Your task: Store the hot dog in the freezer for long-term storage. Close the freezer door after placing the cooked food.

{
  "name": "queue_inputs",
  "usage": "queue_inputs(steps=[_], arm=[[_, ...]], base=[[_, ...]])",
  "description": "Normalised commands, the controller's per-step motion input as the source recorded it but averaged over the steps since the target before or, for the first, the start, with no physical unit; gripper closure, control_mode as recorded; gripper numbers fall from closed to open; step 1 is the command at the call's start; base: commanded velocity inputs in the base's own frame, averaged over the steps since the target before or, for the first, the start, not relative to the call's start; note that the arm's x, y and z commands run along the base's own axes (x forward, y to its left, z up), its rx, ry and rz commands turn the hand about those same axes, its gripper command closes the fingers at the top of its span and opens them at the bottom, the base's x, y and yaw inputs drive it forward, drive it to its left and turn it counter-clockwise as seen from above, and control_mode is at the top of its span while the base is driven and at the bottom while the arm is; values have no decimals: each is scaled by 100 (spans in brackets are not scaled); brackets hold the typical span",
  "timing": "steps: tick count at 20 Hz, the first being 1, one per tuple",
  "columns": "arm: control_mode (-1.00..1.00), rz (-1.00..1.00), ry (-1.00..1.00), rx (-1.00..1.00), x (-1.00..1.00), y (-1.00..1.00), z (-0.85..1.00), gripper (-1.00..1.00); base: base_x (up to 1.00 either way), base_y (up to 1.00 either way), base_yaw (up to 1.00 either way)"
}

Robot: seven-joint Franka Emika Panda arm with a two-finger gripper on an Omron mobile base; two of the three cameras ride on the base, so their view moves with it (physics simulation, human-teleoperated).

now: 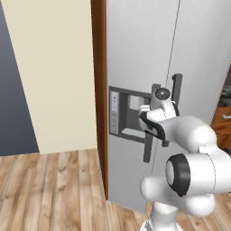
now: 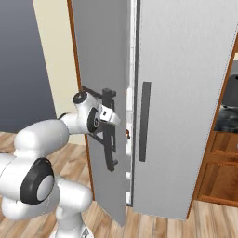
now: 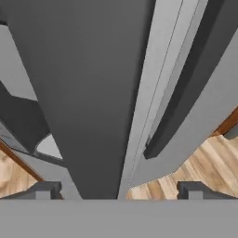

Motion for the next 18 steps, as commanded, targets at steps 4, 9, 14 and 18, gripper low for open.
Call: queue_inputs(steps=[4, 9, 14, 18], arm=[[-100, 10, 5, 18, 52, -7, 18, -100], [-100, 1, 1, 2, 36, 0, 6, -100], [-100, 3, -6, 0, 10, 1, 3, -100], [-100, 1, -8, 0, 10, 8, 0, -100]], base=[[0, 0, 0], [0, 0, 0], [0, 0, 0], [0, 0, 0]])
